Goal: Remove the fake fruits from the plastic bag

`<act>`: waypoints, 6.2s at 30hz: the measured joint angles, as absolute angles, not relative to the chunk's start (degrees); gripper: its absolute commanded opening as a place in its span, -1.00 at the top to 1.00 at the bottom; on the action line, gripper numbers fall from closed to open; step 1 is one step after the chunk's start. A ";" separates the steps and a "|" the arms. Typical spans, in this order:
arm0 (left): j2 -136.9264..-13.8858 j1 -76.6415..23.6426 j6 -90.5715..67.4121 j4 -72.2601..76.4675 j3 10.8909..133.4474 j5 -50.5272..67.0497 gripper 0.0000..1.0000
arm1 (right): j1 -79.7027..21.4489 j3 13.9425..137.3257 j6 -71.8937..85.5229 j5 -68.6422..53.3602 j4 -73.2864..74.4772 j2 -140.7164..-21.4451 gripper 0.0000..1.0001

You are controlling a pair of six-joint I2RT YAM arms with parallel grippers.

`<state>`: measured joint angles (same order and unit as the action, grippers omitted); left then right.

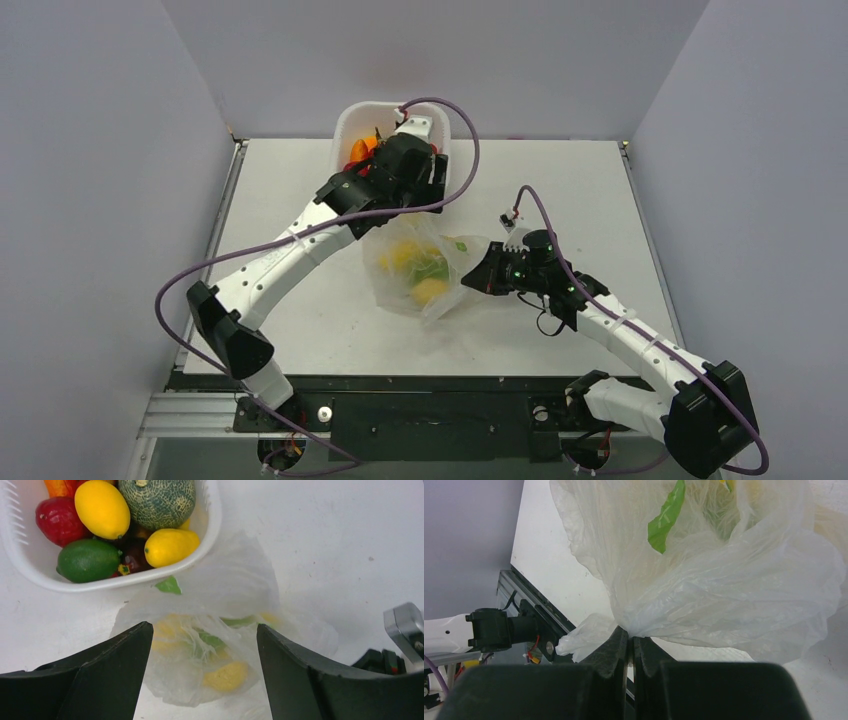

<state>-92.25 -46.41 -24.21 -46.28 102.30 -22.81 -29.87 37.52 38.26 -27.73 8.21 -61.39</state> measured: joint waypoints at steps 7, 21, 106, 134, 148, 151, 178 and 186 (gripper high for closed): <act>-101.69 -46.41 -23.29 -45.93 109.62 -25.43 -0.36 | -30.06 37.52 38.33 -27.83 8.23 -61.39 1.00; -101.97 -44.16 -20.05 -44.73 106.43 -27.00 1.00 | -31.99 38.06 39.29 -24.56 9.17 -61.17 0.95; -100.36 -30.30 -17.98 -38.87 98.98 -8.60 0.80 | -60.51 47.44 31.22 23.90 20.67 -59.35 1.00; -57.84 -3.01 -38.37 -17.61 55.86 46.92 1.00 | -29.23 75.44 27.51 -4.34 33.76 -74.35 1.00; -47.86 -3.01 -39.07 -19.59 47.07 48.73 1.00 | -31.31 70.17 21.50 5.41 40.05 -64.90 -0.20; -47.92 -3.01 -39.90 -19.49 46.33 48.73 1.00 | -35.44 72.47 19.57 9.45 41.52 -62.59 -0.28; -48.05 -3.01 -36.21 -26.92 47.09 44.97 1.00 | -56.62 82.08 -8.03 7.01 32.34 -87.00 -0.41; -47.83 -3.01 -35.79 -27.42 47.09 44.27 1.00 | -57.80 81.65 -11.64 9.34 32.47 -89.38 -0.35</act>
